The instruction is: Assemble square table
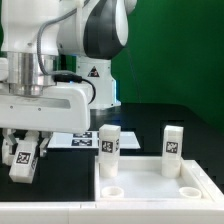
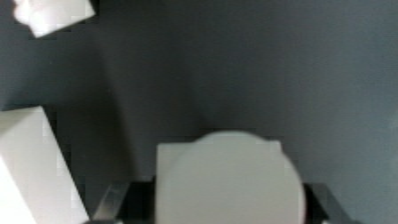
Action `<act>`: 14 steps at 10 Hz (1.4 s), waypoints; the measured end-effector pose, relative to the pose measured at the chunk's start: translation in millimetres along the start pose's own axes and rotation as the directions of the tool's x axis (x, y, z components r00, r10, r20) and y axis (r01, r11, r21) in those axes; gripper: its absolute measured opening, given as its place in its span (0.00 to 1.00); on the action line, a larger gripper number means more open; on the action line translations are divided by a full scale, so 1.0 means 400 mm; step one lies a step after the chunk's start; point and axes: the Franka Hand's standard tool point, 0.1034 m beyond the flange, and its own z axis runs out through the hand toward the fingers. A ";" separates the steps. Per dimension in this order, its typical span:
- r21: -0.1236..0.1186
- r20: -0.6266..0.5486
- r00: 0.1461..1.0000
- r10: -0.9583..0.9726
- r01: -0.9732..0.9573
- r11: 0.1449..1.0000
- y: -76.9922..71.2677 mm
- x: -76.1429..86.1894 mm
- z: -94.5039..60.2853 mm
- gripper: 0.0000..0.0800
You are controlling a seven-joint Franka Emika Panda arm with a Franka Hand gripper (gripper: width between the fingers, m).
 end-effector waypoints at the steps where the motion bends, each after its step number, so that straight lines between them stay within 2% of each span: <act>1: 0.011 0.012 1.000 0.021 -0.021 1.000 -0.007 -0.031 -0.012 0.36; 2: 0.020 0.027 0.999 0.036 -0.036 0.999 -0.019 -0.090 -0.030 0.36; 3: 0.025 0.044 0.998 0.051 -0.052 0.998 -0.027 -0.131 -0.038 0.36; 6: 0.024 0.047 0.998 0.048 -0.049 0.999 -0.025 -0.128 -0.032 0.36; 7: 0.026 0.053 0.994 0.100 -0.102 0.994 -0.024 -0.139 -0.029 0.36; 9: 0.033 0.110 0.969 0.219 -0.224 0.974 -0.039 -0.251 -0.022 0.36; 10: 0.036 0.132 0.963 0.233 -0.240 0.970 -0.050 -0.294 -0.021 0.36; 11: 0.034 0.134 0.960 0.248 -0.254 0.967 -0.057 -0.313 -0.019 0.36; 14: 0.029 0.109 0.962 0.250 -0.254 0.967 -0.057 -0.305 -0.015 0.36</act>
Offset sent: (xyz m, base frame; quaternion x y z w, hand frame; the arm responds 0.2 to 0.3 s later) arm 0.0000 0.0000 0.0000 0.0000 0.0000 0.0000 1.0000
